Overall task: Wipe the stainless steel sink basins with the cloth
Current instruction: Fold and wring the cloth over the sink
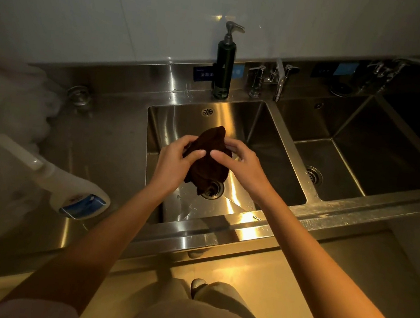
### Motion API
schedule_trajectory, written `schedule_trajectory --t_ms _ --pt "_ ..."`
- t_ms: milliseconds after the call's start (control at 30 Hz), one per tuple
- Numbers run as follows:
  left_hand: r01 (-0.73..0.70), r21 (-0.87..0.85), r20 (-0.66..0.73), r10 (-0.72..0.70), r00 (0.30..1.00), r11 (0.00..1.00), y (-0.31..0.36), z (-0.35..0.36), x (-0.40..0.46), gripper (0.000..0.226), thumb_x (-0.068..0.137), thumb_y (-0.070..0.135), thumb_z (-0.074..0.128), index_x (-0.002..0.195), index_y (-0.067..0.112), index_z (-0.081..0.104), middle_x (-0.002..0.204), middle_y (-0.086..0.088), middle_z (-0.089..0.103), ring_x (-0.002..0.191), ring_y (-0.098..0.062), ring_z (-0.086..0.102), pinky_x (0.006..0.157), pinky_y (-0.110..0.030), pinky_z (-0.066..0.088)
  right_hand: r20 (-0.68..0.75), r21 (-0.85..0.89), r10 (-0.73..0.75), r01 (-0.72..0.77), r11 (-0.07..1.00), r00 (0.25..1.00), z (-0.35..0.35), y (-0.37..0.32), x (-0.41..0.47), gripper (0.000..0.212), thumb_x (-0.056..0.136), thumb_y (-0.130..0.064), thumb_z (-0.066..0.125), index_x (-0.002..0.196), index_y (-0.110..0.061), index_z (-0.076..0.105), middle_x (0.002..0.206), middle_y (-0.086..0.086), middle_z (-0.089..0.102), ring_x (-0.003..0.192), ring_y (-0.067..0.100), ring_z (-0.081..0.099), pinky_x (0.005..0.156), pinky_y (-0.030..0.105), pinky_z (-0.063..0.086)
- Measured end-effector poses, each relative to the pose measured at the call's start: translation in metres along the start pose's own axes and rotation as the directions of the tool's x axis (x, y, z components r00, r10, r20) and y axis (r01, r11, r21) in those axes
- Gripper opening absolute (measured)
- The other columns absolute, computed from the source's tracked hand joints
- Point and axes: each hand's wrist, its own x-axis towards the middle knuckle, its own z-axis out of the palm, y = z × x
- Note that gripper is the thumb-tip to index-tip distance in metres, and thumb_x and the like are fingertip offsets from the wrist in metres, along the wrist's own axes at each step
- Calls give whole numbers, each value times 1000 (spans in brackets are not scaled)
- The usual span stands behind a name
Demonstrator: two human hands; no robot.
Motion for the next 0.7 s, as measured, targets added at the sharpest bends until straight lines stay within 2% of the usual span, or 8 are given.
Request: schedule_trajectory --t_ms 67,100,200,300,400,533,633,700 --pt "-51 97 2 51 999 994 -4 2 -3 32 89 24 66 120 18 63 107 4 67 96 -3 61 85 -26 54 -16 85 99 -97 992 995 6 -5 9 49 75 -45 75 114 -20 59 106 -11 65 93 -3 62 64 5 49" --pt "-76 155 14 75 997 985 -6 3 -5 35 88 23 67 122 17 62 109 1 66 98 -7 60 87 -28 52 -28 110 128 -125 986 991 9 -8 13 41 75 -42 76 107 -20 62 100 -9 67 90 0 64 64 8 50" --pt "-112 253 54 102 993 961 -12 7 -11 40 88 23 68 127 14 60 113 -4 64 103 -17 59 91 -40 51 -75 144 163 -151 978 984 11 -11 22 32 80 -23 76 107 -9 66 99 4 69 96 16 66 77 21 54" --pt "-111 263 42 104 994 958 -15 7 -13 45 83 23 72 126 15 59 114 -3 62 103 -17 58 89 -44 52 -88 128 57 -46 991 994 9 -14 21 23 85 -8 68 107 -3 65 97 7 68 98 20 65 80 24 54" --pt "-101 218 69 87 994 971 -11 8 -12 55 78 26 77 127 20 54 116 6 55 102 -12 56 86 -43 55 -55 81 -80 85 993 995 4 -22 18 27 86 -2 64 112 3 63 101 11 67 99 20 64 88 29 53" --pt "-124 182 63 114 991 976 -4 1 -7 72 70 45 77 132 25 47 122 13 46 108 -5 51 91 -37 52 29 -38 -233 234 972 972 -16 -35 18 26 88 -1 61 114 4 62 108 18 66 106 29 62 92 38 51" --pt "-145 180 -2 148 989 973 2 -12 5 75 73 50 74 137 27 42 136 10 40 123 -8 43 100 -33 41 117 -156 -306 322 934 945 -33 -45 21 23 90 -1 59 112 -4 64 102 3 65 104 18 61 91 34 50" --pt "-166 188 67 156 985 968 12 -17 18 74 78 45 73 141 29 39 143 9 38 129 -7 37 102 -30 34 162 -225 -333 364 904 929 -43 -49 25 24 90 -1 59 111 -10 65 101 -5 62 102 11 59 89 26 50"
